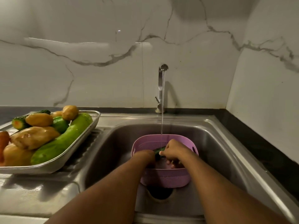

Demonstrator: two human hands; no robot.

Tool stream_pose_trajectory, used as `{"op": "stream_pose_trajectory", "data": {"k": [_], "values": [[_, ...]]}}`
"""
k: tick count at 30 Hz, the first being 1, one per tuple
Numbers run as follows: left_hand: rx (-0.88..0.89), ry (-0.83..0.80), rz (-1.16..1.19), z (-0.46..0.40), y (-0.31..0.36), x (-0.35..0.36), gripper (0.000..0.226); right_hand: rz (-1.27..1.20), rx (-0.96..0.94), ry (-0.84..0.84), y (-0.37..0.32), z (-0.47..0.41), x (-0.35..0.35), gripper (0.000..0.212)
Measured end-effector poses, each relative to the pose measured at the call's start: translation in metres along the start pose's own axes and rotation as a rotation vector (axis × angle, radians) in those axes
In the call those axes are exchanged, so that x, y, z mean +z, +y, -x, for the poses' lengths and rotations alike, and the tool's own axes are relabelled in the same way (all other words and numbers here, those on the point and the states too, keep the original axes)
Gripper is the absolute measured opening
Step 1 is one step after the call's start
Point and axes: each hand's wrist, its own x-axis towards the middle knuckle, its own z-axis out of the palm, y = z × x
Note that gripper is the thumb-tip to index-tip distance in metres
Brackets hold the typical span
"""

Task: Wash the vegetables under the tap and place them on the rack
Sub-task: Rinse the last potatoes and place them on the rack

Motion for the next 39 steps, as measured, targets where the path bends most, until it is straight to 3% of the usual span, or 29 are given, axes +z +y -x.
{"op": "stream_pose_trajectory", "data": {"k": [4,7,11,13,20,28,31,39], "values": [[0.036,0.161,0.263,0.003,-0.005,-0.001,0.061,-0.052,0.007,0.038,0.000,0.001,-0.004,0.032],[0.112,0.333,0.711,0.008,-0.001,-0.015,0.042,-0.129,-0.015,0.153,-0.005,0.003,-0.008,0.040],[0.305,0.466,1.030,0.016,0.007,-0.024,0.022,-0.687,-0.007,0.051,-0.014,0.012,-0.013,0.028],[0.333,0.485,1.077,0.019,0.008,-0.026,0.020,-0.793,0.001,0.070,-0.018,0.011,-0.013,0.031],[0.427,0.384,1.088,0.031,0.004,-0.025,0.020,-0.782,0.015,0.334,-0.018,0.009,-0.005,0.031],[0.371,0.344,1.269,0.041,0.001,-0.028,0.030,-0.942,0.048,0.068,-0.019,0.022,-0.020,0.020],[0.385,0.420,1.263,0.041,0.006,-0.027,0.028,-0.947,0.026,0.159,-0.020,0.020,-0.020,0.015],[0.480,0.602,1.149,0.048,0.014,-0.031,0.041,-0.935,0.063,0.452,-0.036,0.015,-0.020,0.025]]}}
